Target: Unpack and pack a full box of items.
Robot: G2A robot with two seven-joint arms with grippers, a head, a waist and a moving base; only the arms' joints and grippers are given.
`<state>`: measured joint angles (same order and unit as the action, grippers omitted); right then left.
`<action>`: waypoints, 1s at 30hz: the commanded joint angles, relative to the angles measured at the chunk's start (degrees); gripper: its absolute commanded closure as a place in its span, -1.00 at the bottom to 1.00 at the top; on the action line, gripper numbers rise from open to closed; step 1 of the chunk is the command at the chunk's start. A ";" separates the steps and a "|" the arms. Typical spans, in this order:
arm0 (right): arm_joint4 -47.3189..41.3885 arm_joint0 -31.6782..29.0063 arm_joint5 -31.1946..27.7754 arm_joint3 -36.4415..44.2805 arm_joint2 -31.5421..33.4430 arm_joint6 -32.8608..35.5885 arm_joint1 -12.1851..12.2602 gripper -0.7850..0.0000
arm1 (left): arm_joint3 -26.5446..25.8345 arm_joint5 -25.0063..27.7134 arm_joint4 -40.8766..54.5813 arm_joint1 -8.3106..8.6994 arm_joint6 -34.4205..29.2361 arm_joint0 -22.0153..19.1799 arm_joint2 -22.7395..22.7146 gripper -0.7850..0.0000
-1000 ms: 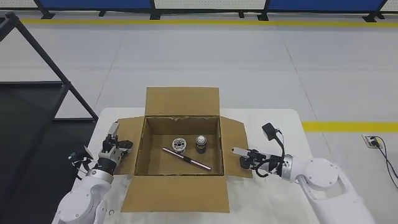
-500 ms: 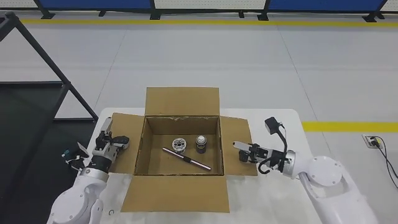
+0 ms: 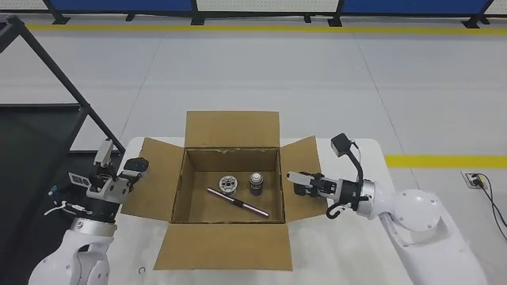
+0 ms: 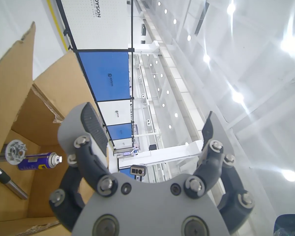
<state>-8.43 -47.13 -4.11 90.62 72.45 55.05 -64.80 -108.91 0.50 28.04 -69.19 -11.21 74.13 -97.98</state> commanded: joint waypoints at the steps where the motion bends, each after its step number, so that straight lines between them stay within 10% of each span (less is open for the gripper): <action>1: 0.22 -0.03 -0.02 0.03 0.01 -0.02 0.01 -1.00 | 0.05 -0.04 -0.07 0.00 0.07 -0.02 0.04 -1.00; 15: 12.98 1.44 3.45 6.64 -4.22 -2.73 -0.01 -1.00 | -1.20 -1.85 1.68 -0.07 -0.10 0.35 0.31 -1.00; 30: 34.94 24.69 13.85 -5.27 -28.32 1.88 -5.53 -1.00 | -6.47 -7.95 12.36 -0.02 -0.79 5.64 -6.80 -1.00</action>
<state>26.05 -24.22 10.12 87.05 46.18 57.05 -69.65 -115.11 -6.99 39.13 -69.22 -11.62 79.42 -104.02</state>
